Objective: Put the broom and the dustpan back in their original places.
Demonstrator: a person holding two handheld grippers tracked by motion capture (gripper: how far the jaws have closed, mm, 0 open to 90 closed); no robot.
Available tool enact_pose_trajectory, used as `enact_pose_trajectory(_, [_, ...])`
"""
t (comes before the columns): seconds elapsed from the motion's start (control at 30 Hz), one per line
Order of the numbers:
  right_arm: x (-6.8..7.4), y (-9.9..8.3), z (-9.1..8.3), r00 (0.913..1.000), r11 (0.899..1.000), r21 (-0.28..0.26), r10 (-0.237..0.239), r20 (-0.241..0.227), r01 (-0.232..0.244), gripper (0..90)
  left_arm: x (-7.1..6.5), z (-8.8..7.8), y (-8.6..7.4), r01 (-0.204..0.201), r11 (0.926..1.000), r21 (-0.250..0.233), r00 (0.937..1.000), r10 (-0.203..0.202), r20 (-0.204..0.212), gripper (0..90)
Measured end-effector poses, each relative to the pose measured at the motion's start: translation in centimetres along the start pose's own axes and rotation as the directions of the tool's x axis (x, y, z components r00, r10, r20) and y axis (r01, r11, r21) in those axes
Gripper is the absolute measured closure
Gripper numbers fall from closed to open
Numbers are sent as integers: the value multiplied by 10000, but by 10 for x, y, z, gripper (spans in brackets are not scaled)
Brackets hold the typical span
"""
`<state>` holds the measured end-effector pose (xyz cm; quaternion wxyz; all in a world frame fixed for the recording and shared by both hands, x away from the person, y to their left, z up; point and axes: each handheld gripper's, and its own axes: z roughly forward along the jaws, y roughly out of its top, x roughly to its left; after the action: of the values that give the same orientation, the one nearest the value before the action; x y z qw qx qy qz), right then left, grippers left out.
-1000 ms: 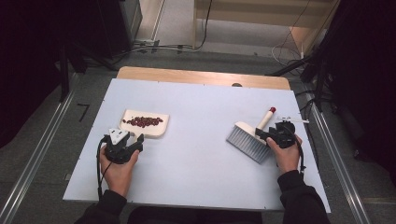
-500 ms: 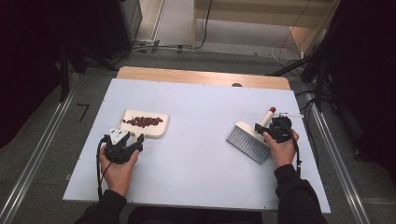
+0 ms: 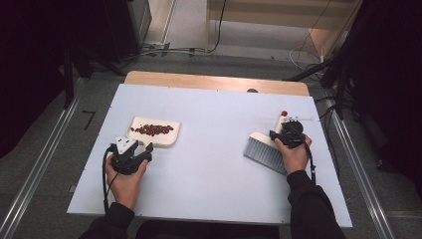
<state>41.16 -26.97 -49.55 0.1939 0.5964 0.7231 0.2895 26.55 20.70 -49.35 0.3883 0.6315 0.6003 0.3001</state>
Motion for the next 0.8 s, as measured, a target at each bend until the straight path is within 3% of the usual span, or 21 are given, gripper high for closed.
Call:
enact_pose_trajectory(0.17, [8, -2, -2, 9995, 9995, 21, -326, -23, 326, 595, 1, -1, 0, 26, 10000, -44, 10000, -26, -32, 471])
enact_pose_trajectory(0.27, [12, -5, -4, 9996, 9996, 95, -276, -4, 276, 639, 2, -2, 0, 53, 10000, -50, 10000, -53, -57, 472])
enact_pose_trajectory(0.43, [20, -13, -10, 9991, 9999, 51, -102, 400, 100, 680, 5, -2, 0, 96, 9999, -68, 9998, -97, -154, 471])
enact_pose_trajectory(0.57, [20, -19, -15, 9969, 9995, -47, 315, 722, -312, 683, 5, -3, 0, 158, 9998, -112, 9997, -160, -166, 471])
enact_pose_trajectory(0.73, [18, -24, -20, 9934, 9968, -117, 799, 822, -792, 683, 7, -3, 0, 173, 9998, -82, 9995, -175, -259, 470])
enact_pose_trajectory(0.8, [18, -25, -20, 9934, 9970, -162, 772, 848, -761, 678, 8, -3, 0, 227, 9997, -103, 9993, -230, -279, 464])
